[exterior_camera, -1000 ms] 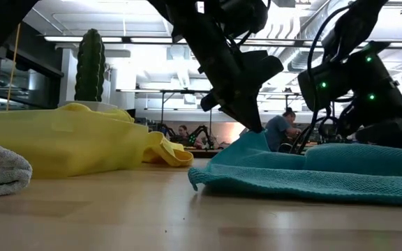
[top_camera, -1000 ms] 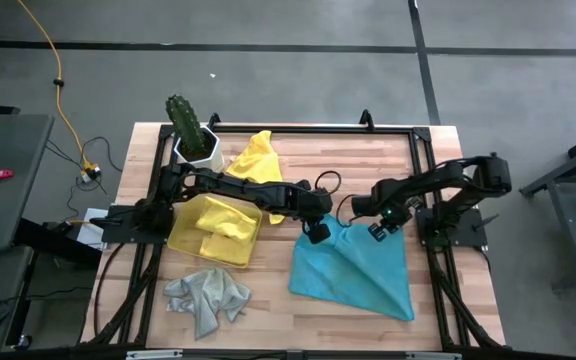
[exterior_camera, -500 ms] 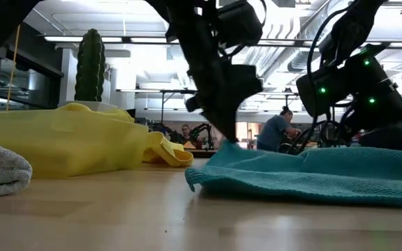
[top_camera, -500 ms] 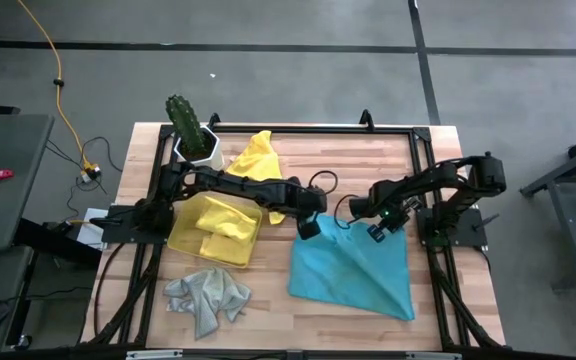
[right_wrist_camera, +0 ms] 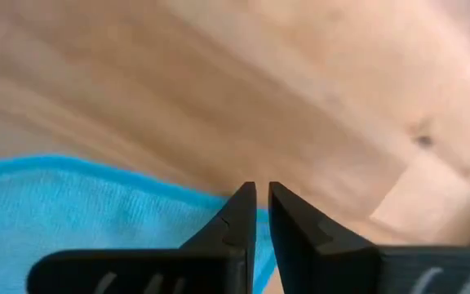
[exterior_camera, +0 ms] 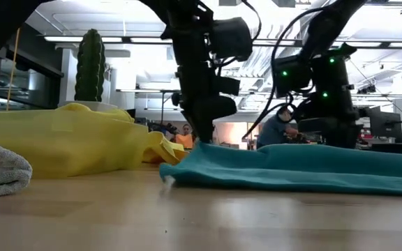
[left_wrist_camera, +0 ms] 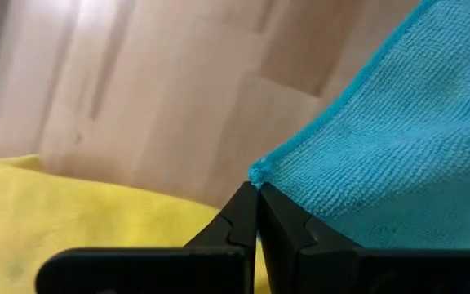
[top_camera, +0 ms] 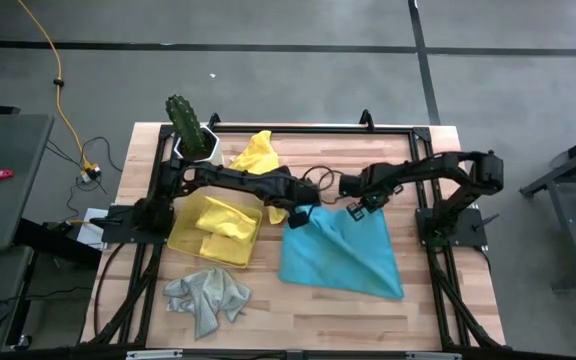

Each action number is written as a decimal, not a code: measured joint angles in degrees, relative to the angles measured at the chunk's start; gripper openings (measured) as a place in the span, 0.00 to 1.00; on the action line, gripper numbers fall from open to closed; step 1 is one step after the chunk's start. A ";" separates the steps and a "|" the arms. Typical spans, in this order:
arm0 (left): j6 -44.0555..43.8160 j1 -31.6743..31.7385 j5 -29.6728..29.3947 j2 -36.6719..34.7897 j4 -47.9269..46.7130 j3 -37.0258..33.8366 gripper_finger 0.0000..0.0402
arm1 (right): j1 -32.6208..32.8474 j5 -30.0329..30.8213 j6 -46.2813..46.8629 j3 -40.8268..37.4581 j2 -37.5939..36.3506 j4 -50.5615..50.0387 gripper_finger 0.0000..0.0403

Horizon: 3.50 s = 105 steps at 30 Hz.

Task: Fold microfiber towels
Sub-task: Fold the blue microfiber towel

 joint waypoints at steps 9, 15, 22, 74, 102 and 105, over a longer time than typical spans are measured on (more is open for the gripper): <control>-0.51 2.64 0.51 -0.60 0.82 -0.12 0.00 | -3.79 0.91 -4.96 0.21 -3.73 -5.44 0.22; -3.00 2.44 3.76 -0.60 1.50 -0.12 0.00 | -4.31 -3.41 -3.03 -2.07 -8.05 -5.71 0.41; -4.00 1.52 5.24 -0.60 4.07 -0.12 0.00 | -4.73 -7.80 4.23 -10.11 -10.32 0.16 0.47; -4.90 0.99 11.75 -0.60 5.54 -0.12 0.00 | -6.18 -6.78 8.63 -10.90 -9.56 5.40 0.32; 2.88 5.62 7.14 -7.46 8.59 -0.14 0.00 | 3.20 -0.08 13.25 -9.04 -43.76 -7.41 0.00; 6.99 5.70 6.04 -9.33 8.67 -0.14 0.00 | 6.06 0.01 13.51 -9.04 -48.66 -7.17 0.00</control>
